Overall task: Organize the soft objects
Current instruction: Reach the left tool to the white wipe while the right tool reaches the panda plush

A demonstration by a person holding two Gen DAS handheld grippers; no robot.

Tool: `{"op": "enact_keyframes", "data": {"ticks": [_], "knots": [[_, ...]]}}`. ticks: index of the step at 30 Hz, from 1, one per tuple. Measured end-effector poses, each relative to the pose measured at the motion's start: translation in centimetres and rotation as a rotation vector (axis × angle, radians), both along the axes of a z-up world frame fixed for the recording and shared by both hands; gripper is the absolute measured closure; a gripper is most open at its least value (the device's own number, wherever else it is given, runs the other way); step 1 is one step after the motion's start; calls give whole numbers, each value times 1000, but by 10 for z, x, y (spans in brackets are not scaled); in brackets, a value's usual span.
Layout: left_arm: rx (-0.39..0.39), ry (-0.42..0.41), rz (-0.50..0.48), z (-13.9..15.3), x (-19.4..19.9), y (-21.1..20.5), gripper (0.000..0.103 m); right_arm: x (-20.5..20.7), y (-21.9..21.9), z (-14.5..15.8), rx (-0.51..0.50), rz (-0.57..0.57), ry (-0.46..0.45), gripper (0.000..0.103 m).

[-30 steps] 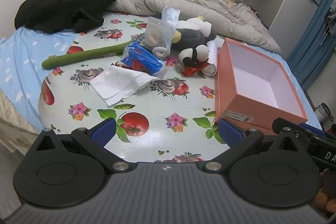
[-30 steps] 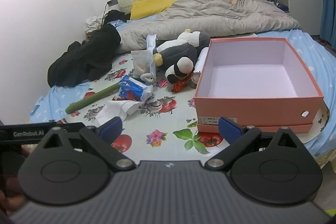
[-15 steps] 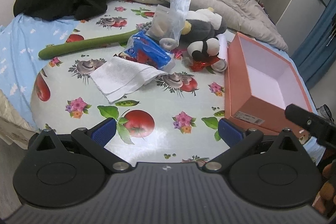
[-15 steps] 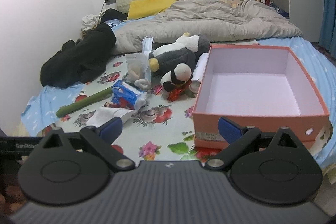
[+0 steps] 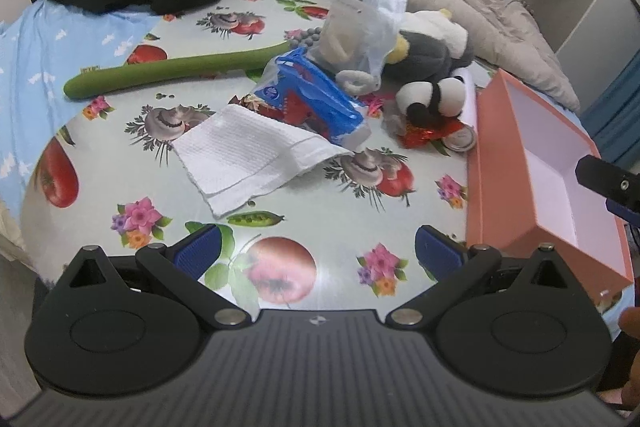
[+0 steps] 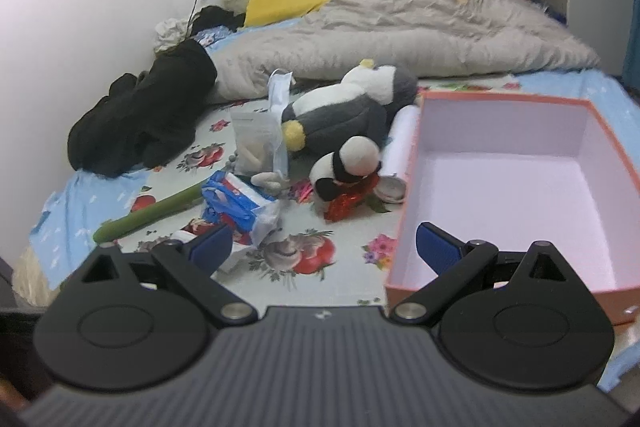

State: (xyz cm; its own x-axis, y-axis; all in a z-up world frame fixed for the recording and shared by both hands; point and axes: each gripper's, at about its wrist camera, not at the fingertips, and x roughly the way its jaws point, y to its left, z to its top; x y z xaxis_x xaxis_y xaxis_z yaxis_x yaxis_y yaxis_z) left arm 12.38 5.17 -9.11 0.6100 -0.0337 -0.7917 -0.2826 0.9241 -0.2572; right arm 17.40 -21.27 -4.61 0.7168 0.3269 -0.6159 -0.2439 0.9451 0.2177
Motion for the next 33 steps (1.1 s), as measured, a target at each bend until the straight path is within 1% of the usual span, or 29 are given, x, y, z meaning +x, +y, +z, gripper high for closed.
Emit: {"op": "enact_keyframes", "data": {"ticks": [7,13,19,24,26,27,30,32,33], "knots": [[-38,9,52,-19,35,18,0,41,17,-8,-3,33,18,3],[-62,17,74,-35,67,32,0,81,25,-22,-30,28,65,3],[-86,32,117,-53,95,47,0,120,37,-39,-55,28,71,3],[-102,46,194,-71,117,55,0,152,49,-57,-89,27,77,4],[-124,49,227,-78,122,59,0,166,52,-64,-100,31,76,10],[-123,52,243,-82,125,60,0,172,53,-67,-108,26,75,12],[-110,65,312,-92,132,64,0,189,57,-76,-139,17,59,12],[-146,71,354,-99,134,68,0,201,57,-83,-154,-6,64,13],[-144,77,366,-101,136,68,0,207,56,-86,-155,-16,67,17]]}}
